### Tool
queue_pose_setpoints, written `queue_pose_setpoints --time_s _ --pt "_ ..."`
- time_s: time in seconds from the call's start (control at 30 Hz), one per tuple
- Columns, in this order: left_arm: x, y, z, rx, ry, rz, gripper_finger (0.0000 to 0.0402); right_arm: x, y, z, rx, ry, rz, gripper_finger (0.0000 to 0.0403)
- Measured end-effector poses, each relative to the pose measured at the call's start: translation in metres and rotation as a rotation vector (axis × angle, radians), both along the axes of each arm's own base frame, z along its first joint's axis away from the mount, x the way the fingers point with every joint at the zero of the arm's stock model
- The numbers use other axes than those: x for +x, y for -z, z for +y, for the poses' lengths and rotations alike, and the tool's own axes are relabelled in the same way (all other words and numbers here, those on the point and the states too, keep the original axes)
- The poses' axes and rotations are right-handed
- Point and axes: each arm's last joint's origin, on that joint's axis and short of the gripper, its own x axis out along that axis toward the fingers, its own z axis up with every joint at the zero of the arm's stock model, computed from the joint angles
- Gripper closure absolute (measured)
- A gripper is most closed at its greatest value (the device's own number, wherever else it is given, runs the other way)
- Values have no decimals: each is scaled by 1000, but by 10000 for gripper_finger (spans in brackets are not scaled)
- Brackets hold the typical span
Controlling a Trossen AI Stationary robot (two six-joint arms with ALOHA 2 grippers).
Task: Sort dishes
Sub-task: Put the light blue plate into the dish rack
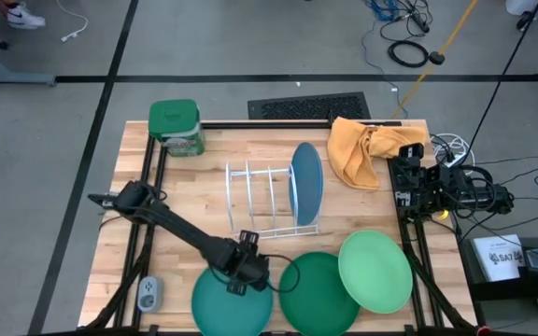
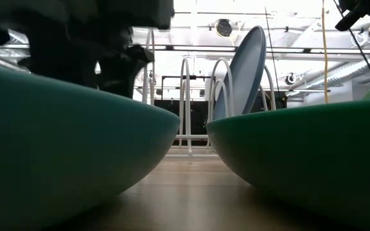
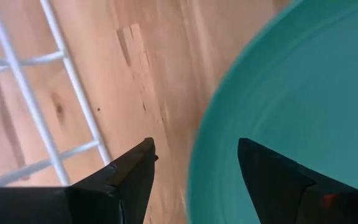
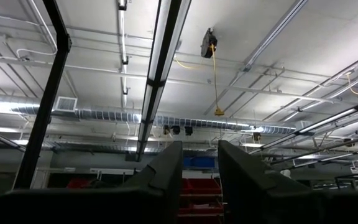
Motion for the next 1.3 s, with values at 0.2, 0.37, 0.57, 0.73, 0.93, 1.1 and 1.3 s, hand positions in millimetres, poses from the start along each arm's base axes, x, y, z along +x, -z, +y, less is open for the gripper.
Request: queue_pose_setpoints --time_s 0.2,0.37,0.57,0.73,0.93,1.1,1.3 --pt "8 10 12 -19 -13 41 172 0 0 0 0 0 2 304" --pt "10 10 16 -38 -21 50 201 0 0 0 0 1 3 305" --pt "9 10 15 -21 55 57 284 0 0 0 -2 3 3 305" --pt "9 10 15 -25 56 60 359 0 0 0 -2 2 3 305" --pt "8 6 14 -36 57 52 391 0 0 0 -2 3 4 305" --pt "4 -7 14 -36 58 28 392 0 0 0 -2 3 7 305" --pt "-4 -46 16 -12 55 -51 394 0 0 0 -2 3 7 305"
